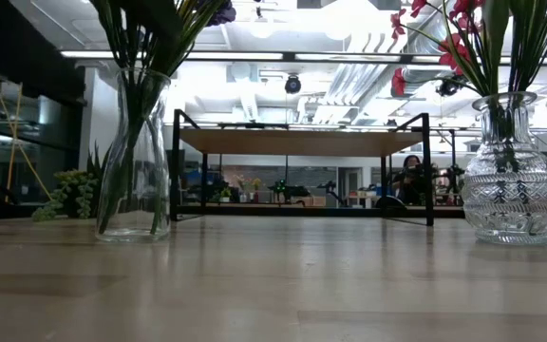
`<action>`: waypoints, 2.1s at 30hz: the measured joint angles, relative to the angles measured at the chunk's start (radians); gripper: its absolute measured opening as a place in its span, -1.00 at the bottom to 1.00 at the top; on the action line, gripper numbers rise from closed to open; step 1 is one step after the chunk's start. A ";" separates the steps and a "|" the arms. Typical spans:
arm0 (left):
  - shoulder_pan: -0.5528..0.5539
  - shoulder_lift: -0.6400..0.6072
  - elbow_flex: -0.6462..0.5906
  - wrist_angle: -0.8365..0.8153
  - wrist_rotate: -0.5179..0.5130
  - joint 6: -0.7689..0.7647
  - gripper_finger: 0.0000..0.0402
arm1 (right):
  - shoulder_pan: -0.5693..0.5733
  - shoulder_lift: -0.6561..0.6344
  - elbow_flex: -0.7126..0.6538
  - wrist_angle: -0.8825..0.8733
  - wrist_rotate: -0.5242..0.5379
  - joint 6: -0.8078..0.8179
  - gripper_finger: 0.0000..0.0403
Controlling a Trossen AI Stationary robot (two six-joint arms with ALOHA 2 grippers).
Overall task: Pick and place flowers into a vace then onto a shelf
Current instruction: Put the left flowers transparent vase on the shelf
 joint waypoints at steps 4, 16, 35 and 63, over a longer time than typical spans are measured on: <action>0.003 0.000 0.021 0.001 0.068 0.013 0.95 | 0.000 0.000 0.000 0.002 -0.023 -0.001 -0.38; 0.060 0.000 0.022 0.007 0.255 0.206 0.95 | 0.000 0.000 0.000 0.027 -0.034 0.004 -0.38; 0.051 0.000 0.012 -0.017 -0.161 -0.015 0.95 | 0.000 0.000 0.000 0.051 -0.165 -0.031 -0.38; 0.038 -0.115 -0.268 -0.018 0.099 -0.223 0.95 | 0.000 0.000 0.001 0.050 -0.323 -0.036 -0.38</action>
